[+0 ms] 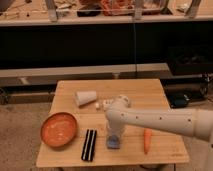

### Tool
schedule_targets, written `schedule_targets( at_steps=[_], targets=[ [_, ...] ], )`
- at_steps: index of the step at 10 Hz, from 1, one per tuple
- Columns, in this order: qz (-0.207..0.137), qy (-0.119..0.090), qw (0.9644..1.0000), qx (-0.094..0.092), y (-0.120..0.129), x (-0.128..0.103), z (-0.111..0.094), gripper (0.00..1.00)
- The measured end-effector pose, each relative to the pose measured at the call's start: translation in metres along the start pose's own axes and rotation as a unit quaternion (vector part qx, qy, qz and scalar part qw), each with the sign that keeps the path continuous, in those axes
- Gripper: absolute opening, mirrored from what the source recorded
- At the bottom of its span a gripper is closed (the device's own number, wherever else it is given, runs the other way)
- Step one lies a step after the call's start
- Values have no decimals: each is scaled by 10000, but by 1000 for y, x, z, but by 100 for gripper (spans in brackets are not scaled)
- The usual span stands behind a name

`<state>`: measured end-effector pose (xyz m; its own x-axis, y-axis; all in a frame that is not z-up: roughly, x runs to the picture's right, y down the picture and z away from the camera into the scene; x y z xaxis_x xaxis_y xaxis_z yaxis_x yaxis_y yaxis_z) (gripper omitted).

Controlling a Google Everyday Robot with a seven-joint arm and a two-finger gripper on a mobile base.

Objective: Wipe the white sponge on the table

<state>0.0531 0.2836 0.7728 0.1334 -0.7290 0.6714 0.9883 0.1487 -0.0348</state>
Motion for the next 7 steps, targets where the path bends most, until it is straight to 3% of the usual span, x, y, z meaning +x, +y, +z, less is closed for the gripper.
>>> schedule_targets(
  at_steps=[2,4,7],
  targets=[
    [12,142,9998,171,24,-33,-11,30],
    [55,194,9994,278,39,-46,-15,25],
    [354,100,9983,448,77,-32,-12,25]
  ],
)
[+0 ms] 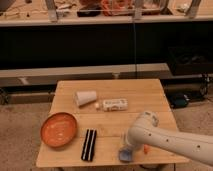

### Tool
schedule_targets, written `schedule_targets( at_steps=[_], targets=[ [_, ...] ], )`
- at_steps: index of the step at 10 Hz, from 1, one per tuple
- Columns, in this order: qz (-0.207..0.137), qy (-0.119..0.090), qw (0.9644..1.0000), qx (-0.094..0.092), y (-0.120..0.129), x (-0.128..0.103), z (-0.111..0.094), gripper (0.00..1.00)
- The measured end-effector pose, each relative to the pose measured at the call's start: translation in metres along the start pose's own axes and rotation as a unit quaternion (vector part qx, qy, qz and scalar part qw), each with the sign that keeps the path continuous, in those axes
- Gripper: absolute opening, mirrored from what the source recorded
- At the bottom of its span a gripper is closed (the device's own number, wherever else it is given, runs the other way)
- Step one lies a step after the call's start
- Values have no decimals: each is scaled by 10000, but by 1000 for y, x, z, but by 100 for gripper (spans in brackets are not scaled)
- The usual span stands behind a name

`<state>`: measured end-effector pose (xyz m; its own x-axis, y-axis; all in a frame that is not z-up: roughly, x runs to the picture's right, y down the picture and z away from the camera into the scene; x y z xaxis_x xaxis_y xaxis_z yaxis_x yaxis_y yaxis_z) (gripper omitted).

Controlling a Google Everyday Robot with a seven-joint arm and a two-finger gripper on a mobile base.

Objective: Wipe the white sponge on the table

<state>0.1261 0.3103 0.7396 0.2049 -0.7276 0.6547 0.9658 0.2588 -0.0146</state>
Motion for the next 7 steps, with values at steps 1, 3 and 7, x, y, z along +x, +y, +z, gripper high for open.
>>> schedule_targets(
  at_steps=[1,3,7],
  targets=[
    [103,-30,9999,38,8,7,1,25],
    [292,-32,9996,31,17,18,0,25],
    [541,-22,9985,-41,14,49,-11,25]
  ],
)
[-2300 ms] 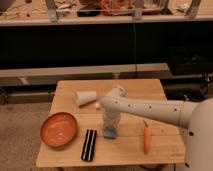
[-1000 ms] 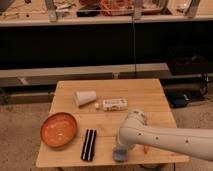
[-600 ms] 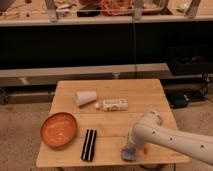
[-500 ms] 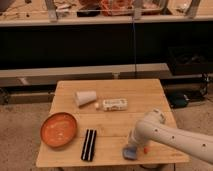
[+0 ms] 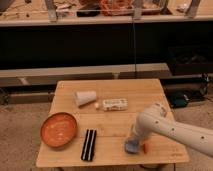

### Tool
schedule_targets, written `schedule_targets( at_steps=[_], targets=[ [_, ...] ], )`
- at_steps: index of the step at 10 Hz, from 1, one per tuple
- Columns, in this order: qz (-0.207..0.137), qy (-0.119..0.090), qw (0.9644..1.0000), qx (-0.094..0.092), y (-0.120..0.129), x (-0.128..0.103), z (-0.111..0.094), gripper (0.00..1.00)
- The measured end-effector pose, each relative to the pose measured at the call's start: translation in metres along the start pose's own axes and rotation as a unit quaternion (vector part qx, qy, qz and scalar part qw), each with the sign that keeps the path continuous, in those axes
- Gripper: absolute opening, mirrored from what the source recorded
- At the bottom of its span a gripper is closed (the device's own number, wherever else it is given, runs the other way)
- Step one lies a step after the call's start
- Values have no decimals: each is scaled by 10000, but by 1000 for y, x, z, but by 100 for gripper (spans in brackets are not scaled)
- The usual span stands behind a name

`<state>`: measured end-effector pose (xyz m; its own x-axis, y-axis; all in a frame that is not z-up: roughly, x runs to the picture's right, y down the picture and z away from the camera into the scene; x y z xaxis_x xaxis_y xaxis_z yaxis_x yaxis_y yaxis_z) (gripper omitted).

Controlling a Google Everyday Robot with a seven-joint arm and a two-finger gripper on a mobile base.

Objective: Wipe the white sponge on the table

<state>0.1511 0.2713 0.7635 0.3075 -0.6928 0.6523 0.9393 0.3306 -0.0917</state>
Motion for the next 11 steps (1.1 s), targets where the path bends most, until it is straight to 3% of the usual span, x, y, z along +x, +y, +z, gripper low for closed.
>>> schedule_targets(
  at_steps=[4,8,11],
  targets=[
    [179,-93,9998,-53,-5,29,-5,19],
    [137,-182,9996,-142,-43,53,-4,19],
    [11,-217,9993,-296,-67,54,6,19]
  ],
)
